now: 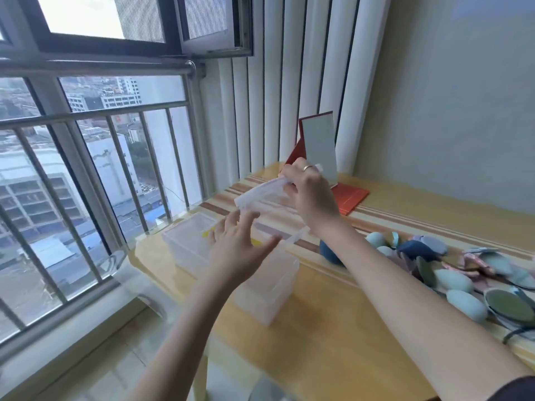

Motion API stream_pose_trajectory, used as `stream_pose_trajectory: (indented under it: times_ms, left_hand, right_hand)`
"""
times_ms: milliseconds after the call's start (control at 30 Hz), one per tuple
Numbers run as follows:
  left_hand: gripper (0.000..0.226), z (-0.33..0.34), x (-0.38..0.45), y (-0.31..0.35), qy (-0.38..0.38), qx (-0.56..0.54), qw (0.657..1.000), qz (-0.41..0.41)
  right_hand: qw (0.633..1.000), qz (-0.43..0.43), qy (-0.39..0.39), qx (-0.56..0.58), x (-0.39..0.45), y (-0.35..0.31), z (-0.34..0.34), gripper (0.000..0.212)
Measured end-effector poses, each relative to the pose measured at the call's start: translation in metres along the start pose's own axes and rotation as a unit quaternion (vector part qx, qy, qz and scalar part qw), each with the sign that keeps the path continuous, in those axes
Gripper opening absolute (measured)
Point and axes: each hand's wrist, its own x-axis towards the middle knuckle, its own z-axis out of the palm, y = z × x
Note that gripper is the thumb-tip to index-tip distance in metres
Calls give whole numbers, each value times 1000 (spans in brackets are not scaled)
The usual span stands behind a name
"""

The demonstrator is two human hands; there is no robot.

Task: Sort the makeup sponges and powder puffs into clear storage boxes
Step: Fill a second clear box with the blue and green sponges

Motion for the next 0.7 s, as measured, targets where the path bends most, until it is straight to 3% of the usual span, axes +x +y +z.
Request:
stream_pose_trajectory:
  times_ms: [100,200,333,433,633,700]
  left_hand:
    - [38,-8,3,14,85,-114,989,31]
    - [25,-19,6,31,104,-182,974,91]
    - [53,-27,4,60,127,-205,960,145]
    - [69,-24,-5,79,92,-196,960,175]
    - [86,5,-42,91,22,-175,955,239]
    - [95,12,-51,87,-22,-192,959,209]
  right_hand:
    - [998,-21,60,-10,7,-2,-27,11]
    - [993,-58,102,-4,11,-3,-61,25]
    - [989,-97,115,-6,5,2,-103,41]
    - [987,-95,133,-7,-3,9,-127,31]
    - [994,-15,94,45,-25,36,-153,26]
    - [995,44,61,70,-43,44,-155,40]
